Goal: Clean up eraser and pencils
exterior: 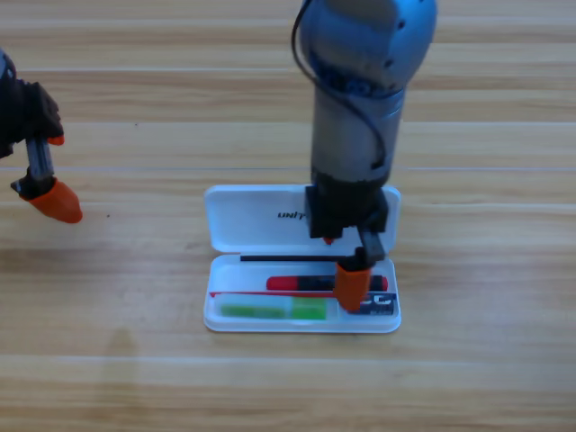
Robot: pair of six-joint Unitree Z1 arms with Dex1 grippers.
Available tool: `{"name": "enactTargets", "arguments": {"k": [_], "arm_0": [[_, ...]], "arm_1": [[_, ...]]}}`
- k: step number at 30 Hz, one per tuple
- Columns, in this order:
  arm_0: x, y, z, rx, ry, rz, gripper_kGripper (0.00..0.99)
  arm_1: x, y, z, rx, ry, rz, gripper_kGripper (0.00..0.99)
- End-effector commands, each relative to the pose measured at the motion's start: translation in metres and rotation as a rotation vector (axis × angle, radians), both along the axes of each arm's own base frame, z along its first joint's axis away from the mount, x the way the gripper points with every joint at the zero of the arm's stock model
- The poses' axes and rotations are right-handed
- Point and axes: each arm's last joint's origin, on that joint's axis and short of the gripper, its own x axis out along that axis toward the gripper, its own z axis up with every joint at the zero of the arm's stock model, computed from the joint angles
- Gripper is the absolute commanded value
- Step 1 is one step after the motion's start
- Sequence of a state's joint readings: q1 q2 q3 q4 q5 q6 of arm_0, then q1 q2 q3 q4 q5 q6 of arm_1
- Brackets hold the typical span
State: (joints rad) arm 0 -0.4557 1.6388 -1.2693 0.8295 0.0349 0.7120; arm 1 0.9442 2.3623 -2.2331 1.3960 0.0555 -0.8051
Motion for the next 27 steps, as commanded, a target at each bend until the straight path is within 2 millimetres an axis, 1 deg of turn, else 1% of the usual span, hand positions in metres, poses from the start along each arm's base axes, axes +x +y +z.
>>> {"name": "enactTargets", "arguments": {"k": [1, 2, 4, 6, 7, 9, 13, 16, 18, 20, 24, 27], "arm_0": [[0.007, 0.01, 0.015, -0.034, -0.053, 0.046, 0.99], [0.008, 0.012, 0.019, -0.04, -0.066, 0.055, 0.99], [0.014, 0.014, 0.028, -0.055, -0.093, 0.071, 0.99], [0.023, 0.014, 0.039, -0.077, -0.13, 0.092, 0.99], [0.031, 0.012, 0.042, -0.089, -0.149, 0.103, 0.99], [0.05, 0.007, 0.047, -0.114, -0.177, 0.124, 0.99], [0.083, -0.005, 0.042, -0.179, -0.218, 0.156, 0.989], [0.102, -0.014, 0.028, -0.224, -0.218, 0.161, 0.971], [0.111, -0.018, 0.014, -0.24, -0.199, 0.157, 0.934], [0.118, -0.022, -0.001, -0.252, -0.174, 0.156, 0.884], [0.123, -0.024, -0.028, -0.244, -0.147, 0.143, 0.746], [0.123, -0.025, -0.042, -0.231, -0.142, 0.116, 0.589]], "arm_1": [[-0.066, -0.054, 0.108, 0.203, 0.024, 0.048, 0.904], [-0.075, -0.065, 0.123, 0.244, 0.034, 0.05, 0.904], [-0.093, -0.086, 0.145, 0.316, 0.065, 0.045, 0.904], [-0.107, -0.103, 0.157, 0.393, 0.1, 0.027, 0.905], [-0.113, -0.11, 0.159, 0.426, 0.108, 0.014, 0.911], [-0.118, -0.122, 0.154, 0.501, 0.106, -0.033, 0.927], [-0.125, -0.14, 0.134, 0.639, 0.05, -0.113, 0.931], [-0.134, -0.152, 0.12, 0.709, 0.034, -0.141, 0.934], [-0.138, -0.157, 0.113, 0.734, 0.045, -0.154, 0.937], [-0.14, -0.159, 0.111, 0.734, 0.055, -0.155, 0.939], [-0.141, -0.159, 0.109, 0.734, 0.074, -0.153, 0.939], [-0.142, -0.16, 0.109, 0.736, 0.081, -0.153, 0.939]]}}
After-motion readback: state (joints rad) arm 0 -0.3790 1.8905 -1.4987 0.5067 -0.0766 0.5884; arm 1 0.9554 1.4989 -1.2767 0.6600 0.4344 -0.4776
